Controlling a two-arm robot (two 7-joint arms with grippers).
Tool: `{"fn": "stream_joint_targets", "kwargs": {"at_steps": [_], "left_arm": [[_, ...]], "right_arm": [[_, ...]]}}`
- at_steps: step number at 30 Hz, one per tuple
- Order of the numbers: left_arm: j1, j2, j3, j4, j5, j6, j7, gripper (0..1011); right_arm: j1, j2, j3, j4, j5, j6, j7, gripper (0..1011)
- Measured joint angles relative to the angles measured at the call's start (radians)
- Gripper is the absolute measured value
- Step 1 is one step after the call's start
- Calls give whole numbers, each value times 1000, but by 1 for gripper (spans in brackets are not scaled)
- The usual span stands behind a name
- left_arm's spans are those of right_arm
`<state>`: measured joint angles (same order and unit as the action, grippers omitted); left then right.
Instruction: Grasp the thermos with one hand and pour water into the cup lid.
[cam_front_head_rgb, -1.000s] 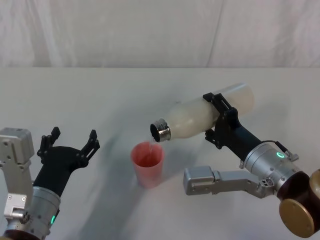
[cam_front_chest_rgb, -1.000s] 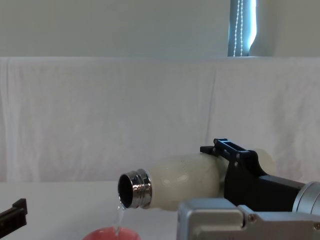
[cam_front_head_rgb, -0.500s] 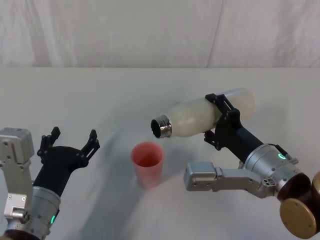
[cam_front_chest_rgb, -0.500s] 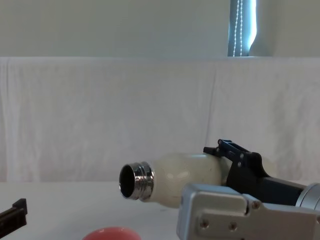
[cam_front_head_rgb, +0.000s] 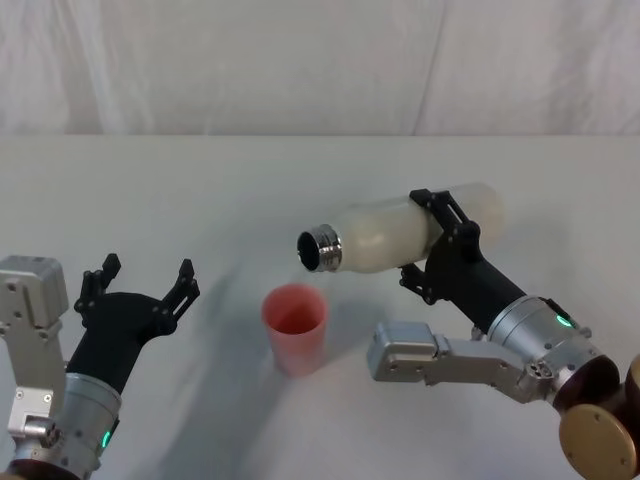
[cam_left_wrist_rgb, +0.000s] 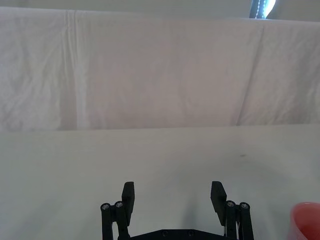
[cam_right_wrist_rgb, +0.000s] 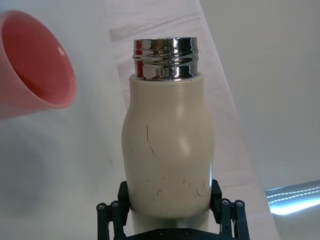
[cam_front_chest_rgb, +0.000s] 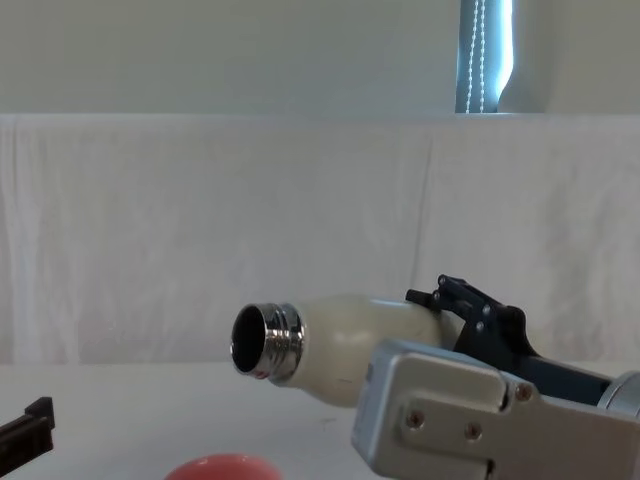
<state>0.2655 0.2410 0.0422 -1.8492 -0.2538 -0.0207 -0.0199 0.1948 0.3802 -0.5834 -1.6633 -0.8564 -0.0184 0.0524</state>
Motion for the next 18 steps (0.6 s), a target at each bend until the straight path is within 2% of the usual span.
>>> {"fn": "stream_joint_targets", "kwargs": {"at_steps": [7,18], "left_arm": [[0,0,0,0,0,0,0,1001],[0,0,0,0,0,0,0,1001]], "right_arm": [[-19,-7,10,-14,28,-9,1,959],[-79,-34,56,-69,147,-43,9,959]]}}
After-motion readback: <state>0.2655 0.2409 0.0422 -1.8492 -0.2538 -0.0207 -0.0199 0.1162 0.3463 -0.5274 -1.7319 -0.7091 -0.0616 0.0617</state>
